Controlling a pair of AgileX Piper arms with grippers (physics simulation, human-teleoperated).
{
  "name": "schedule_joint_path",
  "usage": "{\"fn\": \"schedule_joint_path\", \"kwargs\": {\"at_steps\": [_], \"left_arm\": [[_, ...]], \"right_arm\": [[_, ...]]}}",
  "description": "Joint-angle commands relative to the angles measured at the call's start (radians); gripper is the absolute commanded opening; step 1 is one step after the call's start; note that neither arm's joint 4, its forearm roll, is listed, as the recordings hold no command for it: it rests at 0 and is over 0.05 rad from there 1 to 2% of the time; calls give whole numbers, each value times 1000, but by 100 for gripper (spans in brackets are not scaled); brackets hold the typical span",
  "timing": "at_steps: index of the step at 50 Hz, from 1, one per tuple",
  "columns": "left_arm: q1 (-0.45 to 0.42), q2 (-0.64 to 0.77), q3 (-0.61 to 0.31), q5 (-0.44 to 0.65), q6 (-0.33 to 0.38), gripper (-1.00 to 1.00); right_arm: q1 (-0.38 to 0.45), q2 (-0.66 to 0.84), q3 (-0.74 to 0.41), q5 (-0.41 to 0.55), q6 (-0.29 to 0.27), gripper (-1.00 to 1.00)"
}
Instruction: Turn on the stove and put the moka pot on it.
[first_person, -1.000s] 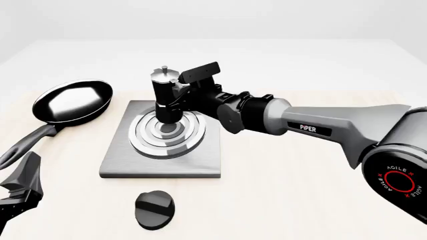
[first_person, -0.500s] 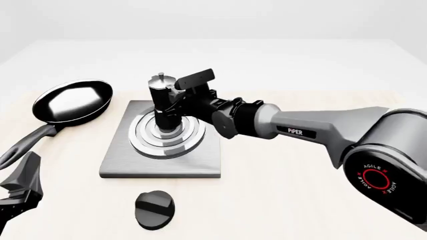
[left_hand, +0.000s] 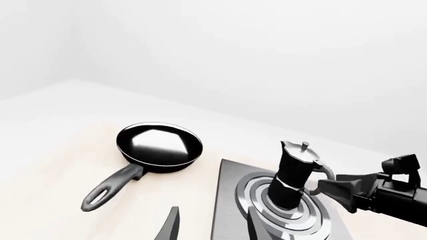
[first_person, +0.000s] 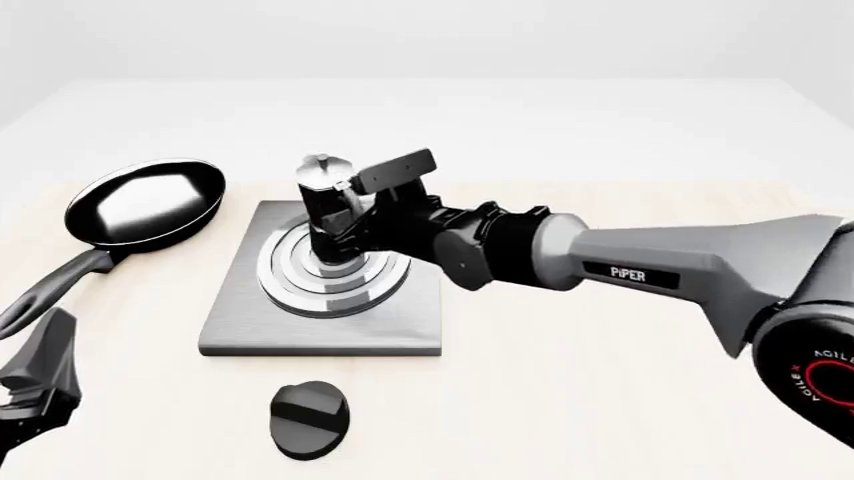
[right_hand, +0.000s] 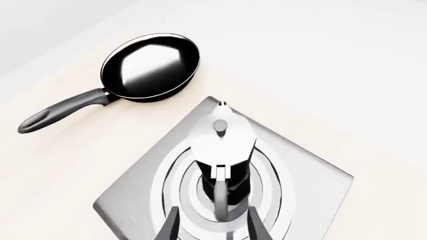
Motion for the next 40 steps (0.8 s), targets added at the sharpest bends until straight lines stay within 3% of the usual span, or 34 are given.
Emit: {"fn": "schedule_joint_path", "kwargs": {"at_steps": [1,7,11,18,29,33,35,40], "left_arm": [[-1,-74,1,54,1,100],[-1,-110,1,83,1,100],[-3,-156,0,119,-4,100],[-8,-212,0,156,-2,100],[-1,-215,-3,146,4,100],[1,-215,-1,138,12,100],[4,-215,-1,135,14,100],[9,-215,-1,140,10,100]], "right_arm": [[38,-199,138,96,16,100],[68,-350,236,144,32,100],[119,-430,303,184,5,100],[143,-579,406,220,36,100],[127,-798,506,305,41,100],[113,-883,534,347,34,100],[104,-913,544,371,-1,100],[113,-1011,586,422,11,100]]}}
